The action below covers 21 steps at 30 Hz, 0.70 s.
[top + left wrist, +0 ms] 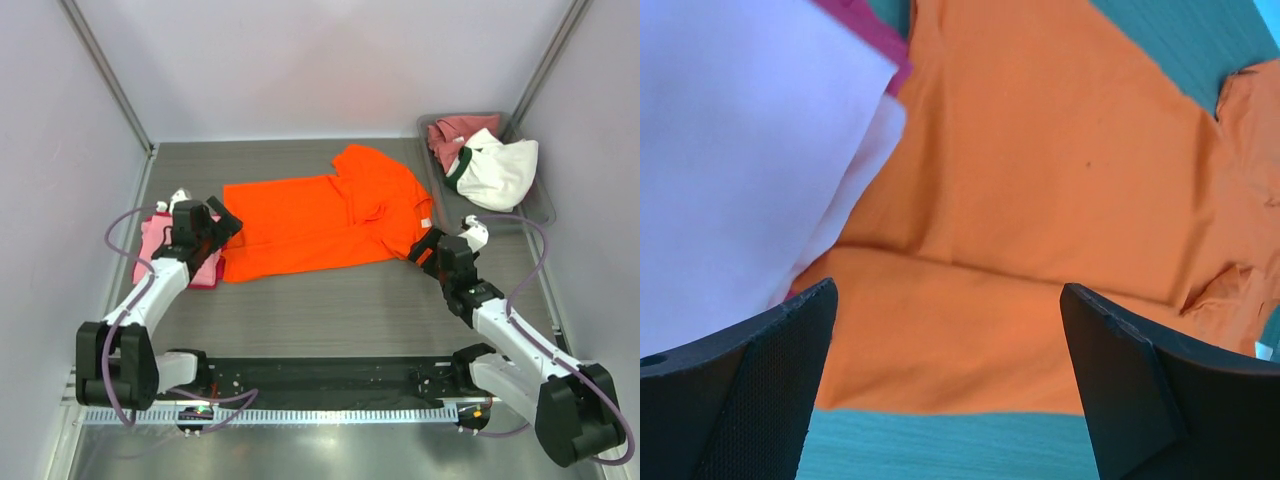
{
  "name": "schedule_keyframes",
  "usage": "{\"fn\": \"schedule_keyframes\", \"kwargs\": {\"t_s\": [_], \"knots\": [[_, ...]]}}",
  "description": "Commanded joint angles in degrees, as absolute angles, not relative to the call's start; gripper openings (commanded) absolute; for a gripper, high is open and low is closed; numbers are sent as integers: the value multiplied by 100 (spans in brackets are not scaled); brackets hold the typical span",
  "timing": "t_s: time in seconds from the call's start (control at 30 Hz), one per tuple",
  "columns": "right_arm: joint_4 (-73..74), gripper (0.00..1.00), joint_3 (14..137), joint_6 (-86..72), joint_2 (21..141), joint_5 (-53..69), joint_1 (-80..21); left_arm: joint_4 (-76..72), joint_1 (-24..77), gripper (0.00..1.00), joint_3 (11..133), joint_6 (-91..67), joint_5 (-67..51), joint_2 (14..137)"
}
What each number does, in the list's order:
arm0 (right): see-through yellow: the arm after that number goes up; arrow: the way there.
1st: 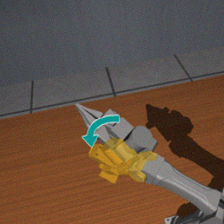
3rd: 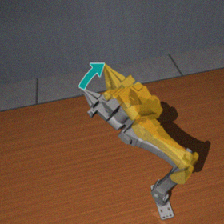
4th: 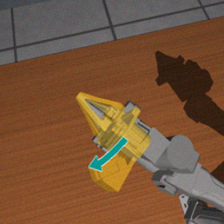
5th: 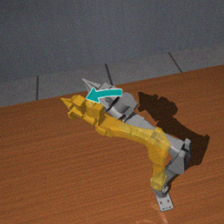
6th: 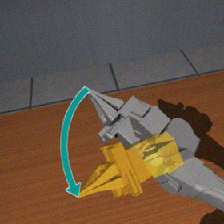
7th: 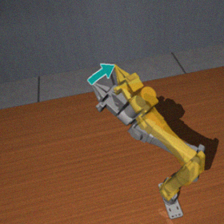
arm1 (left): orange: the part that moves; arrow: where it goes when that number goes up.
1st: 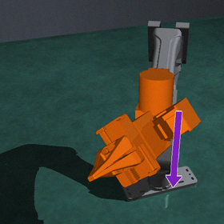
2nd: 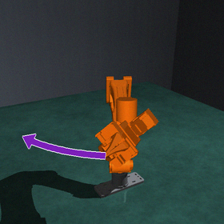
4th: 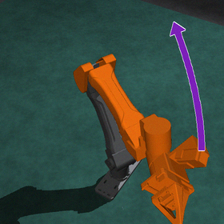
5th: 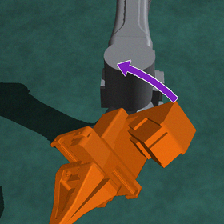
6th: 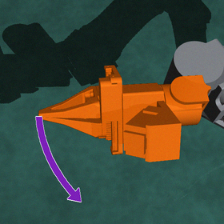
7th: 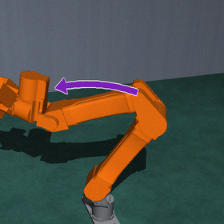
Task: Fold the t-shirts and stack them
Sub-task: Fold the tshirt
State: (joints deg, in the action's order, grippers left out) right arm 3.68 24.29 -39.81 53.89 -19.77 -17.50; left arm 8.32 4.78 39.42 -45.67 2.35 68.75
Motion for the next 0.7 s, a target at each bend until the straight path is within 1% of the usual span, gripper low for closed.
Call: {"fn": "schedule_keyframes", "kwargs": {"t_s": [0.0, 0.3, 0.53, 0.67], "knots": [[-334, 88, 2242, -3753, 5116, -1899, -1749, 598, 492, 93, 4367, -4386, 325, 7275], [-387, 89, 2162, -3683, 5071, -1881, -1749, 527, 492, 91, 5054, -4386, 18, 8559], [-466, 89, 2066, -3656, 4975, -1863, -1740, 835, 449, 92, 5317, -4263, 773, 9122], [-448, 89, 2057, -3674, 4992, -1924, -1749, 931, 317, 91, 5335, -4228, 940, 9290]]}}
